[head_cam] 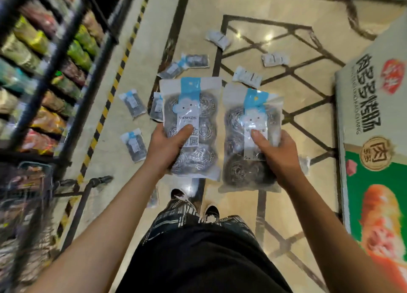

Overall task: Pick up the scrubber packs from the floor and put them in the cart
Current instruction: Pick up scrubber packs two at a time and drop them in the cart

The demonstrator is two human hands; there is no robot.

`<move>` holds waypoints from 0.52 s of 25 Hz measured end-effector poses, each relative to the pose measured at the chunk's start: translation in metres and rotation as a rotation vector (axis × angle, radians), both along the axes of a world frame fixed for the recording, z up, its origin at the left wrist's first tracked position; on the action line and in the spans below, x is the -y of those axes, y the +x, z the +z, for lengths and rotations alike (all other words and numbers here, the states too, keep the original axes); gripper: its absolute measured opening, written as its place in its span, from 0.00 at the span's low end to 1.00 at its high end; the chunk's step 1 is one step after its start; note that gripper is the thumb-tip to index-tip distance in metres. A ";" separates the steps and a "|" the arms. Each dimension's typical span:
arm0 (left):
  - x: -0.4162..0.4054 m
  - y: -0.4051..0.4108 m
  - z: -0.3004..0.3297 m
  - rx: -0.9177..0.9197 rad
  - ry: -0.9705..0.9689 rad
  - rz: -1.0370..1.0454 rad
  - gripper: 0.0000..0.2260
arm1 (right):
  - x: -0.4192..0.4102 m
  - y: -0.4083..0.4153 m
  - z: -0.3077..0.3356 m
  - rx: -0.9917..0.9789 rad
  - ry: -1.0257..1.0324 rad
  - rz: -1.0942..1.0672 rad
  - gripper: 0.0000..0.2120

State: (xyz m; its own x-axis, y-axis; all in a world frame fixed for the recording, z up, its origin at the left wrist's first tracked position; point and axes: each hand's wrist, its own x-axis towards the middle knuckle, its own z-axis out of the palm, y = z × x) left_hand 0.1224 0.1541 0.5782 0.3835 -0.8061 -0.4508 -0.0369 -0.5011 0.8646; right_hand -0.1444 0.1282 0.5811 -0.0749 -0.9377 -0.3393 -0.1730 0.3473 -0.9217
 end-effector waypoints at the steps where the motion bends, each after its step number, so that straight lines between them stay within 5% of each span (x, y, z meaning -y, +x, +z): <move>1: -0.018 0.011 0.011 0.018 -0.010 0.051 0.16 | -0.006 0.013 0.012 -0.011 -0.001 0.041 0.10; 8: -0.148 0.094 0.028 0.023 0.021 0.431 0.15 | -0.027 0.127 0.037 -0.094 -0.012 0.407 0.28; 13: -0.236 0.167 0.023 -0.013 -0.006 0.669 0.12 | -0.048 0.243 0.037 -0.146 -0.034 0.678 0.23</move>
State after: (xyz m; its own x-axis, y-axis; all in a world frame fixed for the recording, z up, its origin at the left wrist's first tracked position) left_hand 0.2891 0.3896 0.6015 0.7960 -0.3989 -0.4552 0.2905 -0.4080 0.8655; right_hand 0.0989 0.1766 0.6185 0.4890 -0.8034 -0.3398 -0.4643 0.0900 -0.8811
